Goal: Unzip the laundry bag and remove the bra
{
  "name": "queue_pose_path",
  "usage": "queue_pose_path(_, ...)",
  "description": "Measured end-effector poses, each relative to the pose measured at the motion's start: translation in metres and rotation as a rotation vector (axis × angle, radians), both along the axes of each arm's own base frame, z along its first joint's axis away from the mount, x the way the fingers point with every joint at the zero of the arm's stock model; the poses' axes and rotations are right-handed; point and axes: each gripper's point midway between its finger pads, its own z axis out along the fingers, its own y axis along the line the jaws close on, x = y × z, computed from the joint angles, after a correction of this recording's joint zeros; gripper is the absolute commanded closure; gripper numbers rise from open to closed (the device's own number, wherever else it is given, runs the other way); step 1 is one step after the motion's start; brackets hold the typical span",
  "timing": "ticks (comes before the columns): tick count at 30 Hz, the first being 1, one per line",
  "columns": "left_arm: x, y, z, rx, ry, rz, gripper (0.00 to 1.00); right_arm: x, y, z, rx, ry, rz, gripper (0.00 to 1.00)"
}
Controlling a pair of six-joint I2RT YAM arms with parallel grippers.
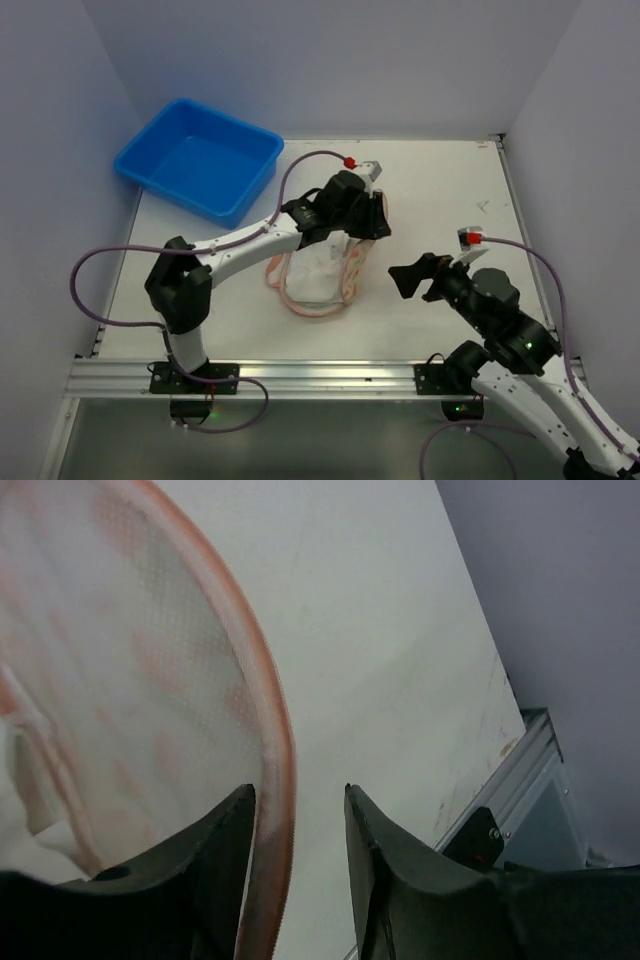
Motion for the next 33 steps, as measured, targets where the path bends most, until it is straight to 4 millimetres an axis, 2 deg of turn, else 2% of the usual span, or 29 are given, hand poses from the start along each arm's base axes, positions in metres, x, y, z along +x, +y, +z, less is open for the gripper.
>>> queue_pose_path(2,-0.008,-0.025,-0.006,-0.002,0.010,-0.046,0.39,-0.004,-0.015,0.016,0.047,-0.065,-0.056,0.01)
queue_pose_path(3,-0.013,-0.034,-0.010,0.001,0.017,-0.065,0.26,-0.007,-0.023,0.025,0.075,-0.100,-0.084,0.01)
queue_pose_path(6,-0.026,-0.047,-0.015,0.010,0.024,-0.101,0.11,-0.015,-0.044,0.045,0.152,-0.195,-0.158,0.01)
queue_pose_path(7,-0.028,-0.047,-0.015,0.013,0.024,-0.104,0.00,-0.017,-0.051,0.049,0.170,-0.218,-0.178,0.01)
queue_pose_path(10,-0.024,-0.045,-0.012,0.019,0.004,-0.083,0.00,-0.024,-0.065,0.059,0.210,-0.272,-0.219,0.01)
queue_pose_path(13,-0.016,-0.032,-0.006,0.039,-0.016,-0.036,0.00,-0.025,-0.071,0.061,0.213,-0.288,-0.241,0.01)
queue_pose_path(15,-0.013,-0.016,-0.002,0.044,-0.022,-0.006,0.01,-0.022,-0.069,0.055,0.192,-0.266,-0.237,0.01)
queue_pose_path(17,-0.009,0.011,-0.001,0.054,-0.022,0.041,0.03,-0.016,-0.061,0.046,0.153,-0.224,-0.228,0.01)
queue_pose_path(20,0.005,0.067,-0.009,0.080,-0.004,0.144,0.07,-0.005,-0.046,0.027,0.083,-0.140,-0.194,0.01)
queue_pose_path(23,0.026,0.125,-0.028,0.122,0.025,0.274,0.12,0.003,-0.026,0.004,0.027,-0.055,-0.135,0.01)
queue_pose_path(25,0.038,0.156,-0.041,0.161,0.044,0.337,0.13,0.006,-0.015,-0.009,0.011,-0.018,-0.094,0.01)
queue_pose_path(29,0.058,0.187,-0.051,0.199,0.038,0.375,0.15,0.006,0.006,-0.029,0.000,0.040,-0.010,0.01)
queue_pose_path(33,0.081,0.199,-0.067,0.235,0.042,0.355,0.18,0.006,0.021,-0.029,0.018,0.051,0.056,0.01)
